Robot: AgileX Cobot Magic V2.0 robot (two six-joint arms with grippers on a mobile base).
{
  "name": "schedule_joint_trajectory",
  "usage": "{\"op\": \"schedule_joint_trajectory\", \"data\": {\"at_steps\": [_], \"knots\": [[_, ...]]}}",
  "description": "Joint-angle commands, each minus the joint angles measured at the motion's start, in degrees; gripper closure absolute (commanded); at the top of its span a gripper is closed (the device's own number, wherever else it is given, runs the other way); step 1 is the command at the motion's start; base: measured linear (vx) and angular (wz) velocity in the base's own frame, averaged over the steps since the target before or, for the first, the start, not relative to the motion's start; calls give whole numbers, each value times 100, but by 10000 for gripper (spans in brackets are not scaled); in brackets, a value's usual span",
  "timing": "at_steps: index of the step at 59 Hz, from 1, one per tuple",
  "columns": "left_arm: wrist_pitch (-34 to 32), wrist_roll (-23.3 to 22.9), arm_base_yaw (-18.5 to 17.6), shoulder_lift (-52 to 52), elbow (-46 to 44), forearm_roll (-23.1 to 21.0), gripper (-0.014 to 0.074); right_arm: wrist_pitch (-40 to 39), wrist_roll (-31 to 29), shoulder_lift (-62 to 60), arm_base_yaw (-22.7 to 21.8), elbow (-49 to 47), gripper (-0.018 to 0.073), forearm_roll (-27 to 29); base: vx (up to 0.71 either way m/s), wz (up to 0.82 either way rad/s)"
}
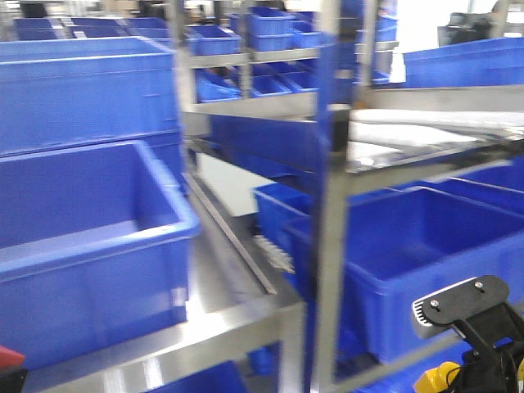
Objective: Pick red and yellow blocks into blue bin
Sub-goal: 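Drive the base to the shelf with the large blue bin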
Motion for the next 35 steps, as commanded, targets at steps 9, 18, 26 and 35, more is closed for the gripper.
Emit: {"op": "schedule_joint_trajectory", "data": {"at_steps": [9,18,26,35], "knots": [[-384,-43,-10,-37,-152,-97,272,-272,-27,-124,-14,-175,332,-101,9,56],[-384,-43,-10,-37,-152,-97,272,-272,-27,-124,-14,-175,332,-101,7,53],[-384,-43,-10,-37,-152,-97,272,-272,-27,-124,-14,-175,332,-101,5,48],[-384,-43,-10,-37,-152,-97,272,-272,-27,-124,-14,-175,332,-101,4,41]]}}
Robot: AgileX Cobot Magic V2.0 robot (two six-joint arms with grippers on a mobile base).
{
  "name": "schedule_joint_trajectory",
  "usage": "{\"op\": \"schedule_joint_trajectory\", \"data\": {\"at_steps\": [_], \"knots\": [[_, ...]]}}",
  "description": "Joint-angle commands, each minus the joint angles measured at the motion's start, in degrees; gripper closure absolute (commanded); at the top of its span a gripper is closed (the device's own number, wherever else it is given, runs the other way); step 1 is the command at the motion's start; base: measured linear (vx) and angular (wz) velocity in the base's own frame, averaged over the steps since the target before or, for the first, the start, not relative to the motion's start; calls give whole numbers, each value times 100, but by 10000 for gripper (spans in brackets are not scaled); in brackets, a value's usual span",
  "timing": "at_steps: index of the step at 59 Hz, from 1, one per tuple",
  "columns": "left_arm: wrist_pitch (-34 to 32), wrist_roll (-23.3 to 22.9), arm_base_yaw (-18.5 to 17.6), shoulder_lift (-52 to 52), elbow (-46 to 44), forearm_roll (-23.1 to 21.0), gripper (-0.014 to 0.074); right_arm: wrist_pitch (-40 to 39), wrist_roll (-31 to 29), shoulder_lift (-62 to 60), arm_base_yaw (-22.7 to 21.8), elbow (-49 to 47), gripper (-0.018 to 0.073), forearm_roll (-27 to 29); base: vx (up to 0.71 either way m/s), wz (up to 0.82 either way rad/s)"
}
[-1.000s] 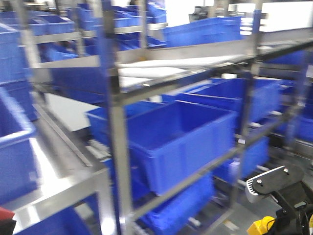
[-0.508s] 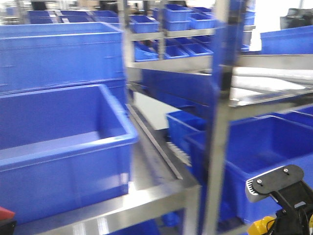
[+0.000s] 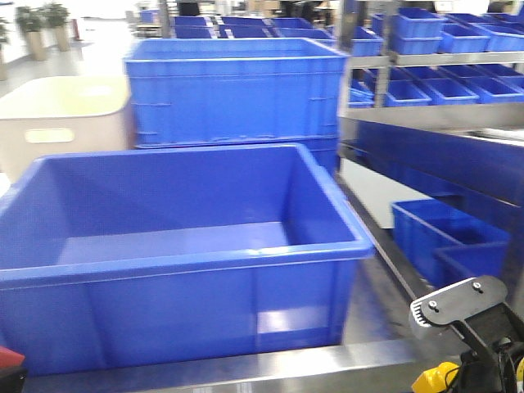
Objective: Pick red and yellow blocks into blue bin
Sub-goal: 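Drive the base to the shelf with the large blue bin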
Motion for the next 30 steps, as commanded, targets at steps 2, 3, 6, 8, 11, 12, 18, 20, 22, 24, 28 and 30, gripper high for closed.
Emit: {"op": "schedule_joint_trajectory", "data": {"at_steps": [2,3,6,8,11,12,18,20,22,24,28,30], "knots": [[-384,-43,-10,-37,-152,-97,272,-267,-27,-124,-14,-175,332,-101,2,36],[-384,-43,-10,-37,-152,-97,272,-267,-27,-124,-14,-175,332,-101,2,34],[-384,-43,-10,-37,-152,-97,272,-267,-27,-124,-14,-175,332,-101,2,31],[-384,-43,-10,-37,-152,-97,272,-267,-27,-124,-14,-175,332,-101,2,28],[-384,-43,-10,-37,-152,-97,272,-267,-27,-124,-14,-175,332,-101,1,26],[-384,-43,-10,-37,-152,-97,272,-267,-27,-124,-14,-175,332,-101,1,24],[-384,-43,-10,-37,-152,-97,272,-267,-27,-124,-14,-175,332,-101,1,21],[-384,-43,-10,-37,-152,-97,272,-267,-27,-124,-14,-175,332,-101,1,19],[-384,-43,-10,-37,-152,-97,272,-267,-27,-124,-14,-175,332,-101,1,17],[-384,-43,-10,-37,-152,-97,272,-267,-27,-124,-14,-175,332,-101,1,15],[-384,-43,-10,-37,-152,-97,272,-267,-27,-124,-14,-175,332,-101,1,12],[-384,-43,-10,-37,-152,-97,272,-267,-27,-124,-14,-175,332,-101,0,9]]}}
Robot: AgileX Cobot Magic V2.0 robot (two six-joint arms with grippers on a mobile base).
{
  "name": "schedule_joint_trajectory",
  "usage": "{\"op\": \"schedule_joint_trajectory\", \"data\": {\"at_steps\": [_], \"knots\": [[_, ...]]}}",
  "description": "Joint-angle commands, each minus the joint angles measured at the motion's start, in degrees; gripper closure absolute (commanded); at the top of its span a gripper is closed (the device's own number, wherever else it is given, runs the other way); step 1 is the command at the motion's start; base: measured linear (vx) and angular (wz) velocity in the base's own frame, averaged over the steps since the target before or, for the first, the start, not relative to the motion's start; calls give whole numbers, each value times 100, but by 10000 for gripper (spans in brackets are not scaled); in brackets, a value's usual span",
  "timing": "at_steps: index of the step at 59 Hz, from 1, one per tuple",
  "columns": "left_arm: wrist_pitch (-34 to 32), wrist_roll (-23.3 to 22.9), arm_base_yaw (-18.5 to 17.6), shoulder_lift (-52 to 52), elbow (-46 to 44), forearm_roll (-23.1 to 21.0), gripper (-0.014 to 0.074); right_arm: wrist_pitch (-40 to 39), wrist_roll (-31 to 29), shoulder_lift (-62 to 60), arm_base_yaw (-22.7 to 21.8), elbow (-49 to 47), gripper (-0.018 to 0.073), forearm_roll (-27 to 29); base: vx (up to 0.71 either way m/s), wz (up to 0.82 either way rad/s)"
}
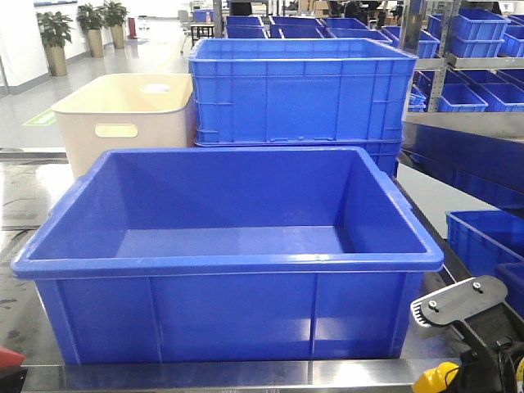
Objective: Pick red and yellow blocks into blue bin
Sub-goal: 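Drive the base to the shelf with the large blue bin, then move the right gripper with the yellow brick over the blue bin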
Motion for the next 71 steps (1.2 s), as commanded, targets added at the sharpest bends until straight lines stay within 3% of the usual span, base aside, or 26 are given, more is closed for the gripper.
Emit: {"op": "schedule_joint_trajectory", "data": {"at_steps": [1,71], "knots": [[-384,-43,-10,-37,-152,-97,272,-267,-27,-124,-14,-175,332,-101,0,8],[-384,-43,-10,-37,-152,-97,272,-267,-27,-124,-14,-175,332,-101,0,2]]}}
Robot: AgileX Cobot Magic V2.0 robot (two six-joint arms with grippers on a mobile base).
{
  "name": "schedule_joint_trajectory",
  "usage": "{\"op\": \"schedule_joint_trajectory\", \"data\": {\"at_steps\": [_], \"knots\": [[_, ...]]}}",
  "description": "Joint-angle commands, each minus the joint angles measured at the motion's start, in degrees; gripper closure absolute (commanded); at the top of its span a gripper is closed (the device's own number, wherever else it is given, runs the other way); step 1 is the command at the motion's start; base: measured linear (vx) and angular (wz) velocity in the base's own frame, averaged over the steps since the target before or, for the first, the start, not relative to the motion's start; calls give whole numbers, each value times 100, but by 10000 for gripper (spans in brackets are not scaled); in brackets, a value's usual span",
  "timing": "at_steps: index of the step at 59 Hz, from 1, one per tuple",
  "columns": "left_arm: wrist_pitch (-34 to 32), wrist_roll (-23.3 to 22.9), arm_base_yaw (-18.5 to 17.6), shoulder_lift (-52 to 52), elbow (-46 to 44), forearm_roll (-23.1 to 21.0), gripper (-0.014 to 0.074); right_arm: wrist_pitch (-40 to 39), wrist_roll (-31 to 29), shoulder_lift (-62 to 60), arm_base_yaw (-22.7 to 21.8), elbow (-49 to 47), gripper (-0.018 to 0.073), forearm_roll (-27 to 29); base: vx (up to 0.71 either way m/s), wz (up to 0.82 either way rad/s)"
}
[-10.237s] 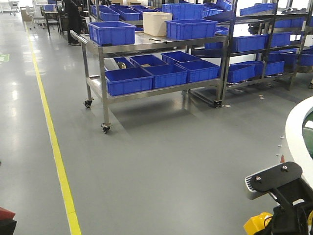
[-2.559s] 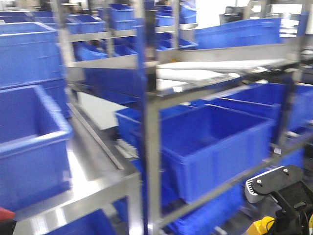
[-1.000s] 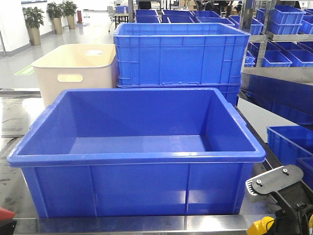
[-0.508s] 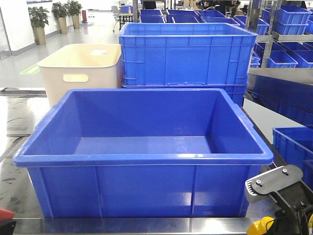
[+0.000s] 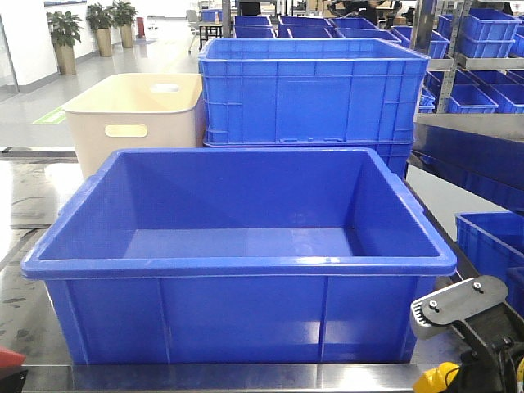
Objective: Pick red and yellow blocks into blue bin
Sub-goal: 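Move the right gripper with the yellow brick over the blue bin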
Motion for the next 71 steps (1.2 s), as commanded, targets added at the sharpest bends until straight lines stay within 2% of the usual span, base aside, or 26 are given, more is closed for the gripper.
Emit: {"op": "schedule_joint_trajectory", "data": {"at_steps": [1,17,21,29,36,40,47,61,71], "knots": [[-384,-43,-10,-37,-152,-97,272,-267,-27,-124,-14,-175,332,-101,0,0],[-384,-43,-10,-37,-152,-97,272,-369,-34,-124,-14,-190,332,65,0,0],[-384,-43,-10,-37,-152,-97,272,-176,-53,-143,-14,-343,332,150,0,0],[-384,-43,-10,-37,-152,-97,272,295,-181,-190,-14,-1286,332,418,0,0],[-384,-43,-10,-37,-152,-97,272,268,-614,-52,-14,-2203,332,432,0,0],[-384,-43,-10,-37,-152,-97,272,235,-651,125,-14,-2696,332,425,0,0],[-384,-43,-10,-37,-152,-97,272,-30,-800,710,-14,-3428,332,349,0,0],[-384,-43,-10,-37,-152,-97,272,-1057,-1276,2163,-14,-4594,331,379,0,0],[-384,-43,-10,-37,-152,-97,272,-1140,-1209,3130,-20,-5231,294,373,0,0]]}}
